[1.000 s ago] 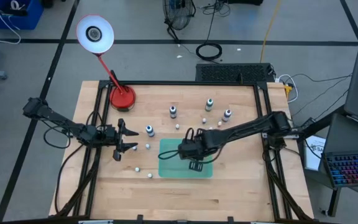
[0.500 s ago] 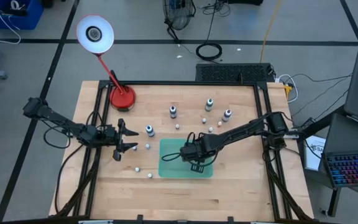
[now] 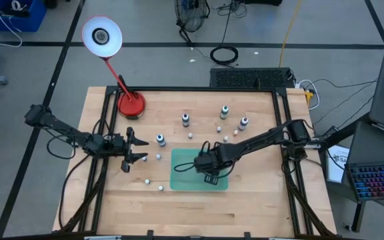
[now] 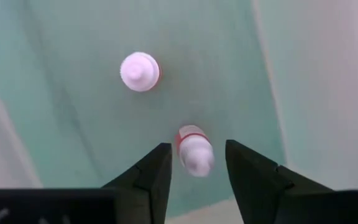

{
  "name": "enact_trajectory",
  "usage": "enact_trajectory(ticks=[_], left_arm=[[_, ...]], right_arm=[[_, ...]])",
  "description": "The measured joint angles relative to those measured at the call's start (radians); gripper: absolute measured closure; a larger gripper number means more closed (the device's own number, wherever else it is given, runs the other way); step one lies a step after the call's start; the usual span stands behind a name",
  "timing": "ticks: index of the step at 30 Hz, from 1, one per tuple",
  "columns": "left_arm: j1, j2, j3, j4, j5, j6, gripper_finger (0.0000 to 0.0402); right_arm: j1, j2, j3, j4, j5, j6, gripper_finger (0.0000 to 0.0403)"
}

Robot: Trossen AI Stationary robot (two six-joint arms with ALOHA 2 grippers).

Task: Pick & Place food coloring
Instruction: Put the small yellow food coloring bottle into the green bin

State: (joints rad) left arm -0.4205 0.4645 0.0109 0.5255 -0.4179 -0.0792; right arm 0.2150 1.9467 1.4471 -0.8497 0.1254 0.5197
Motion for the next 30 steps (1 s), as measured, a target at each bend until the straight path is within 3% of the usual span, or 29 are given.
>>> enact_trajectory(ticks=[9, 15, 18, 30], left_arm=[[0.000, 0.000, 0.000, 0.000, 0.000, 0.000, 0.0188], [0.000, 0.000, 0.000, 0.000, 0.000, 0.000, 0.0188], [0.000, 0.000, 0.000, 0.000, 0.000, 0.000, 0.0188], [0.000, 0.000, 0.000, 0.000, 0.000, 0.000, 0.0188]], right_arm=[[0.001, -0.175, 0.000, -0.048, 0.002, 0.084, 0.0273], [0.011, -0.281, 0.000, -0.239, 0.014, 0.168, 0.0273], [0.016, -0.311, -0.004, -0.352, 0.071, 0.221, 0.0273], [-0.002, -0.390, -0.273, -0.283, 0.082, 0.244, 0.0273]])
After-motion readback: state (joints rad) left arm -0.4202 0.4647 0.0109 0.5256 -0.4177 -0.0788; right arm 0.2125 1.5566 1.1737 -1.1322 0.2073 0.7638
